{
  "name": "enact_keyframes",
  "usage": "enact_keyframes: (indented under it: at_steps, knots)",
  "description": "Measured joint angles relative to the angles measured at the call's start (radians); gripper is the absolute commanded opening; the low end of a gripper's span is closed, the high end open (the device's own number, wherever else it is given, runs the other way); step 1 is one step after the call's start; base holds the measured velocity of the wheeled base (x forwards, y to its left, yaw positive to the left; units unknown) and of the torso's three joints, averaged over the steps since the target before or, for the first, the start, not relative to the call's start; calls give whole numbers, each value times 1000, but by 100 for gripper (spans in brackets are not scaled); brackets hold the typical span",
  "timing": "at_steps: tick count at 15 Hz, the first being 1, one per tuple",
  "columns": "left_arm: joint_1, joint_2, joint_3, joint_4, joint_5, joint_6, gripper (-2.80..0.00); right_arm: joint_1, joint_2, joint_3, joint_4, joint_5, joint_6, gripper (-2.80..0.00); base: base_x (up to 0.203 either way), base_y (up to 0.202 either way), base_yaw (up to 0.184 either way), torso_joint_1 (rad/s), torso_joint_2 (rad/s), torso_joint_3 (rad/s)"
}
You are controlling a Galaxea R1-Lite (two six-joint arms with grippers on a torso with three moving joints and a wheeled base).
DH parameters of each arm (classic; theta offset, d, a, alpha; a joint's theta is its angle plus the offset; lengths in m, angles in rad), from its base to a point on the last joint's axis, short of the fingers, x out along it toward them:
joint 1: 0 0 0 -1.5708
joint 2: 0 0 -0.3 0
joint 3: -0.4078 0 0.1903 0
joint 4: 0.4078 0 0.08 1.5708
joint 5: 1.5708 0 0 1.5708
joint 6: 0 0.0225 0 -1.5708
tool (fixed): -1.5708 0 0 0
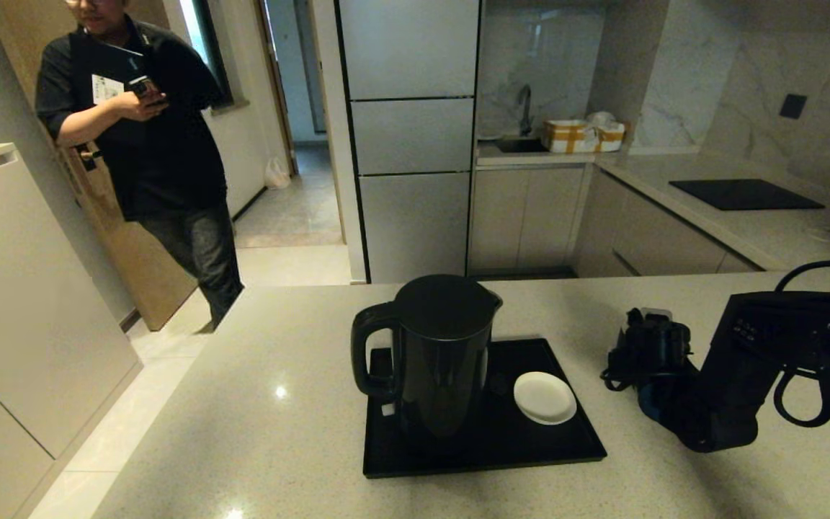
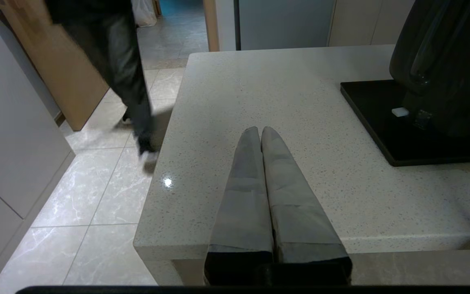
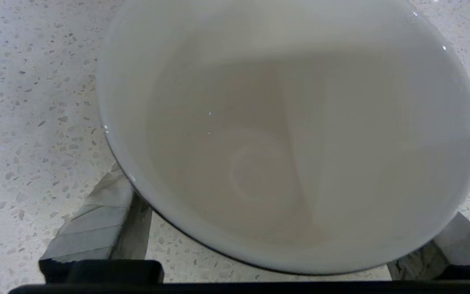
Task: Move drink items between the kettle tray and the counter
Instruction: Return the tea cup to its original position
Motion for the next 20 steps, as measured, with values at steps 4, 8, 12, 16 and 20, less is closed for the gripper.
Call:
enact_keyframes:
  at_steps: [4,8,12,16,20]
  knots:
    - [0,0,0,0,0,-1,-280,7,-7,18,-5,-2,2,-280,0,0,0,0,0,0]
    - [0,0,0,0,0,-1,-280,38,-93,68,3,-4,9,-280,0,0,0,0,0,0]
    - [0,0,0,0,0,-1,-280,112,-210,119,42,-25,9,-280,0,0,0,0,0,0]
    - [0,0,0,0,0,-1,-280,284,-330,135,169,-33,14,-280,0,0,0,0,0,0]
    - [0,0,0,0,0,0,-280,410,-347,107,211,-57,23,-280,0,0,0,0,0,0]
